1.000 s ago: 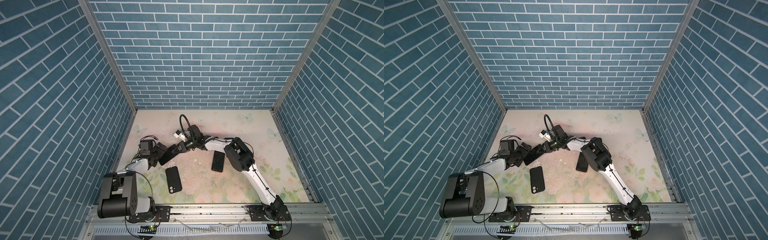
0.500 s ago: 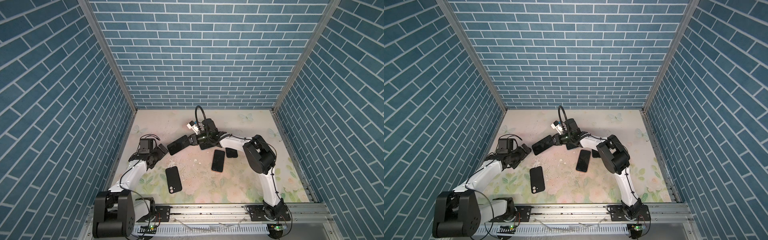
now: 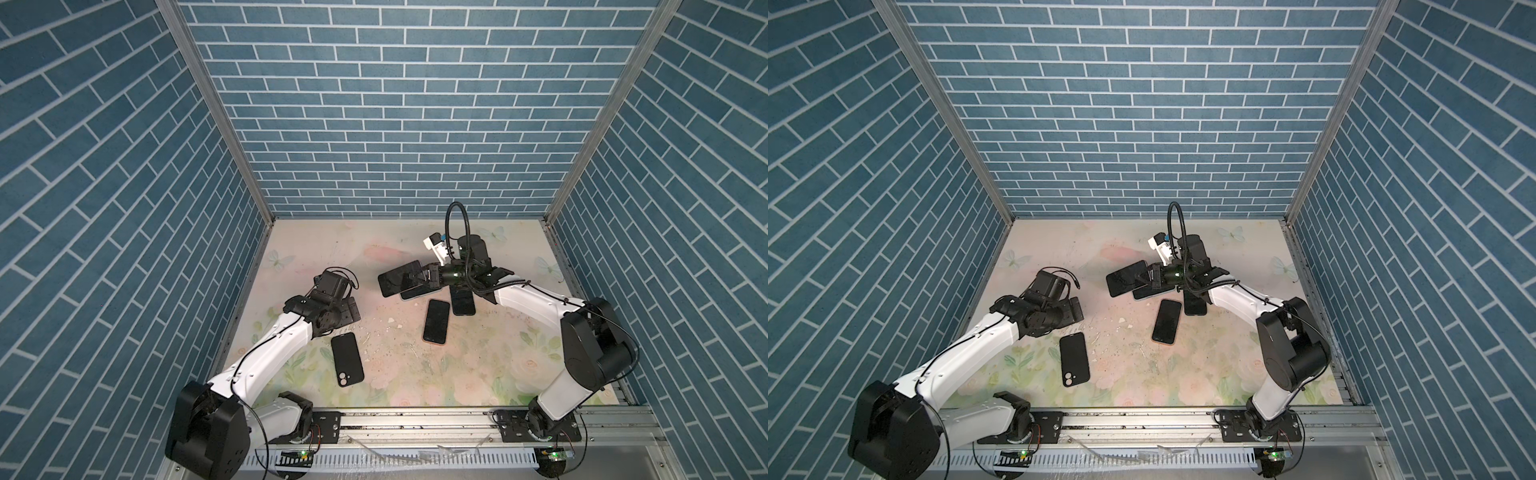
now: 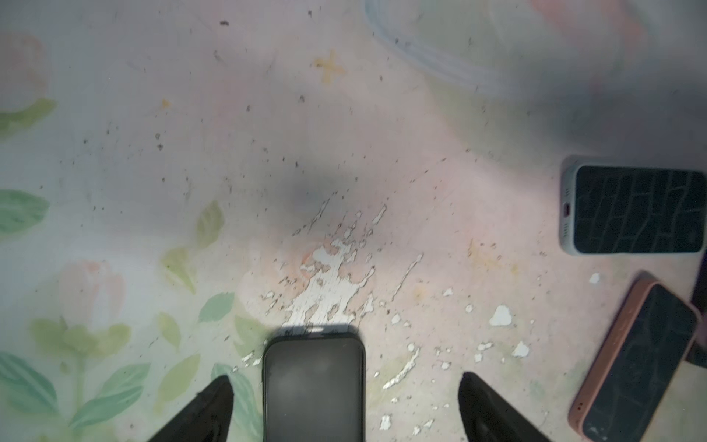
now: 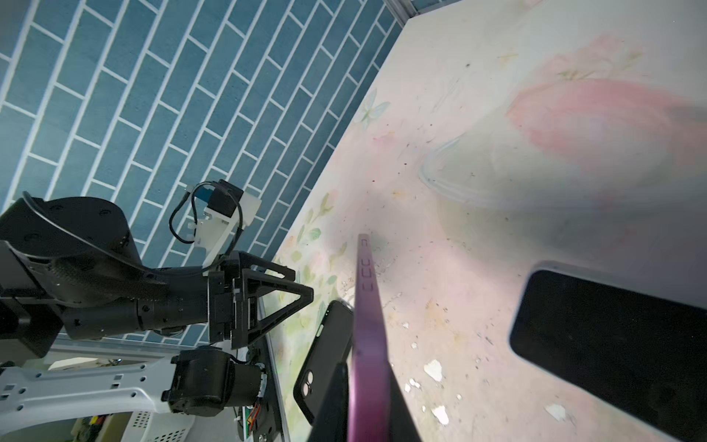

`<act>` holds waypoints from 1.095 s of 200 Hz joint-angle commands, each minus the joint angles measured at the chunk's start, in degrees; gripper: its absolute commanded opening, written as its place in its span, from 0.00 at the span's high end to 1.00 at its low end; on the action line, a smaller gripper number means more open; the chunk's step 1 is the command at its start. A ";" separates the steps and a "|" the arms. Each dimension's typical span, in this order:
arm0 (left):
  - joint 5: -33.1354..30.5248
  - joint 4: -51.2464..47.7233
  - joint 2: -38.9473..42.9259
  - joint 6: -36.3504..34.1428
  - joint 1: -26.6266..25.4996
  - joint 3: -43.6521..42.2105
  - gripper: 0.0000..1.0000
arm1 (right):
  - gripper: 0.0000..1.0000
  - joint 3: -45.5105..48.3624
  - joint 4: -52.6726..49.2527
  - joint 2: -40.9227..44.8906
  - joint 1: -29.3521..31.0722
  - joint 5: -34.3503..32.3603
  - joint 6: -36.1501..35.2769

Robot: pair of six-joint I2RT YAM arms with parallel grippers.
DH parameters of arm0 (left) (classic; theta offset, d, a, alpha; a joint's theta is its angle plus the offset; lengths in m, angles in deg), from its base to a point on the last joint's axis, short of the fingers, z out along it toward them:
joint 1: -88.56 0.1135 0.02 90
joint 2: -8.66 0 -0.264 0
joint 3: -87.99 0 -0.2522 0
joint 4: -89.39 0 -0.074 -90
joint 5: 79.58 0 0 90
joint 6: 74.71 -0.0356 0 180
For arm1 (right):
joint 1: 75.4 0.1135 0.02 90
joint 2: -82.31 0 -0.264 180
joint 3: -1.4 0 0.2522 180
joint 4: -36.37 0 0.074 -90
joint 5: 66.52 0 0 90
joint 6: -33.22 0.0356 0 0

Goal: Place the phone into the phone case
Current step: 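Open the left gripper and move it toward the black phone case while the right holds, then grasp the edge of the black phone case with the left gripper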

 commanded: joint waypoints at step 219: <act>9.55 -7.36 -24.90 14.96 -18.17 3.02 0.73 | 1.00 9.40 7.73 10.66 -6.10 1.93 -2.21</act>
